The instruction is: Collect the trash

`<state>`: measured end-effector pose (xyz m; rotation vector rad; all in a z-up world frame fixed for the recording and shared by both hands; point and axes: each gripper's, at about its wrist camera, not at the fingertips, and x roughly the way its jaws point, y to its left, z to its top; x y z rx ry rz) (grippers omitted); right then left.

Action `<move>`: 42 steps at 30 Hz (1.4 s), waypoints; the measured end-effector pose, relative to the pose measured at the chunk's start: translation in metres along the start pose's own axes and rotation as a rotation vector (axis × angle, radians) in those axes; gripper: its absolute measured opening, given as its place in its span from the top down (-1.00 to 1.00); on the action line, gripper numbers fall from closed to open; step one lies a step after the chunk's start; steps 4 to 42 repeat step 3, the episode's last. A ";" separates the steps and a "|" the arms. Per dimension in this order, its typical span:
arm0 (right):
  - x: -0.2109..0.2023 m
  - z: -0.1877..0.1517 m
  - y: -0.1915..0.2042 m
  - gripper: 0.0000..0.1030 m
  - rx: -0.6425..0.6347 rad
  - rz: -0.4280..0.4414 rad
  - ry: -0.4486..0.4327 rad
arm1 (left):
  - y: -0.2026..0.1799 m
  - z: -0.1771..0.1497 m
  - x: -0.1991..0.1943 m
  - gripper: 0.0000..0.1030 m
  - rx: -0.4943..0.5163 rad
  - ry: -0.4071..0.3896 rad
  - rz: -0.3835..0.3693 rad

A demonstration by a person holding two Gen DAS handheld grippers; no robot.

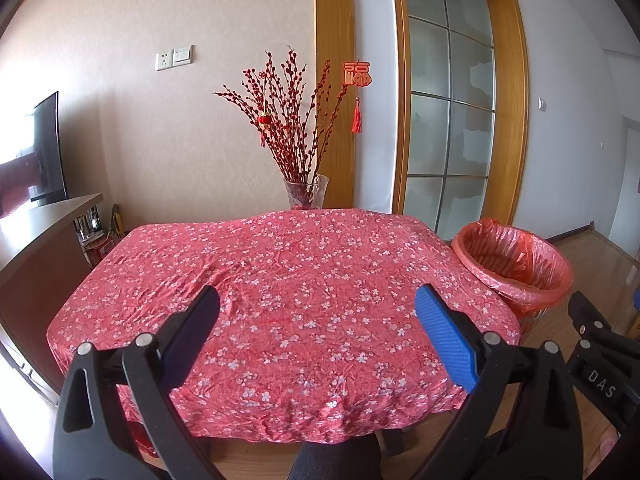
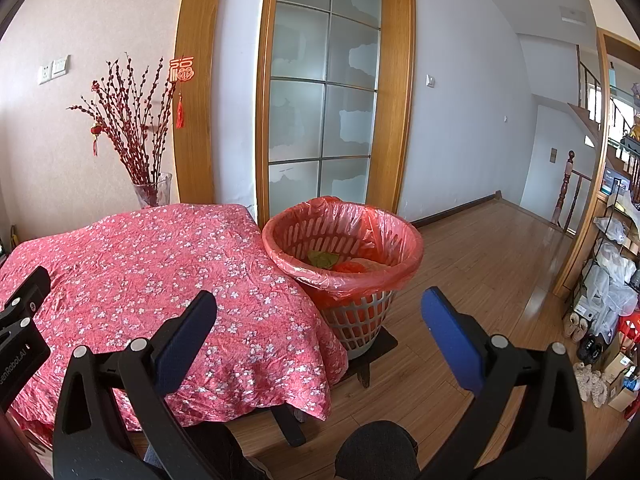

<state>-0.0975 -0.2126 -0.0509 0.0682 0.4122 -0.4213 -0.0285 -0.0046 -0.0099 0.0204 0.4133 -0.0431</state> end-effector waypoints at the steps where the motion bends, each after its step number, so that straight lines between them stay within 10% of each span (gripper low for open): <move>1: 0.000 0.000 0.000 -0.97 0.000 0.000 0.000 | 0.000 0.000 0.000 -0.87 -0.001 0.000 0.000; 42: 0.000 0.000 0.000 -0.97 0.000 0.000 0.000 | 0.000 0.000 0.000 -0.87 -0.001 0.001 -0.001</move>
